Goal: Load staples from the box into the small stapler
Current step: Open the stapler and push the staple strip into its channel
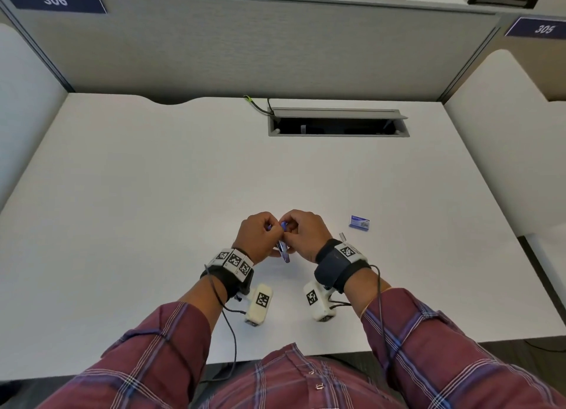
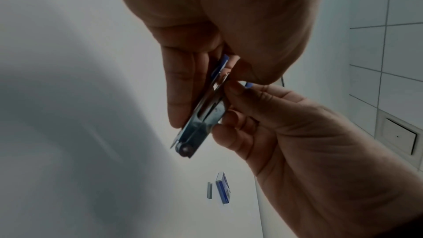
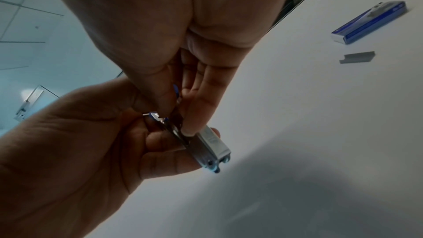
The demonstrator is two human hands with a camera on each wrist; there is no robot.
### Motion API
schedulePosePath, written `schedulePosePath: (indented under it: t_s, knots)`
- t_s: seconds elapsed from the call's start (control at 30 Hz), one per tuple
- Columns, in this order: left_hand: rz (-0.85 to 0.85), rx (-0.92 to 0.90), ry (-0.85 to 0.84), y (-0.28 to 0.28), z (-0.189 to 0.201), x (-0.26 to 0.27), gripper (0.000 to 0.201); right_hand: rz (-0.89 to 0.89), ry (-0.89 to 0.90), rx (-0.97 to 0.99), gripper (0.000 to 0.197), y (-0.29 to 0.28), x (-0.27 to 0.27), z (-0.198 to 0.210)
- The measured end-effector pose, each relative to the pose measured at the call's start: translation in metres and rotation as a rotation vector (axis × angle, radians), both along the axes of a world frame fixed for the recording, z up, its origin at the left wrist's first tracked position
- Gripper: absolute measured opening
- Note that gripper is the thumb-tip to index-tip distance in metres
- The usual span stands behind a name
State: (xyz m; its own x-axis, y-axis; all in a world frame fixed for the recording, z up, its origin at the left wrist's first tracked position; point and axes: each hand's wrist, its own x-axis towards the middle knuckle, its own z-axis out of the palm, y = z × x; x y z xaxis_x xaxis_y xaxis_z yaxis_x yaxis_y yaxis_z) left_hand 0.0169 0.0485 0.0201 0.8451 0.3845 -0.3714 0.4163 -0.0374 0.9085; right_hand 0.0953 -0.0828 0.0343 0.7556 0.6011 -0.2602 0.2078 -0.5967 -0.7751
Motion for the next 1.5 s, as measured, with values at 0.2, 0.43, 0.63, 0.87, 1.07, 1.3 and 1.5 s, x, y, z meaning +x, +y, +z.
schedulePosePath:
  t_s: [0.2,0.43,0.63,0.87,1.07,1.3,1.5]
  knots:
    - [0.040,0.021,0.004,-0.003,-0.004,0.001,0.010,-0.015,0.003,0.039,0.015,-0.007,0.000,0.005]
    - [0.229,-0.287,-0.057,0.006,-0.001,-0.006,0.015,-0.117,0.096,0.194,0.017,-0.017,0.011,0.015]
    - [0.430,-0.506,-0.095,0.008,-0.010,-0.007,0.018,-0.160,0.077,0.254,0.018,-0.017,0.012,0.022]
    - [0.480,-0.830,-0.146,0.006,-0.018,-0.001,0.011,-0.103,-0.039,0.196,0.017,-0.018,0.008,0.023]
    - [0.546,-0.889,-0.142,0.003,-0.025,0.005,0.020,-0.034,0.017,0.141,0.031,-0.030,0.003,0.017]
    - [0.530,-0.821,-0.060,0.007,-0.027,0.007,0.020,-0.069,0.081,0.104,0.040,-0.052,0.011,0.006]
    - [0.439,-0.761,-0.004,0.005,-0.026,0.004,0.020,-0.273,0.054,0.065,0.011,-0.086,0.039,-0.016]
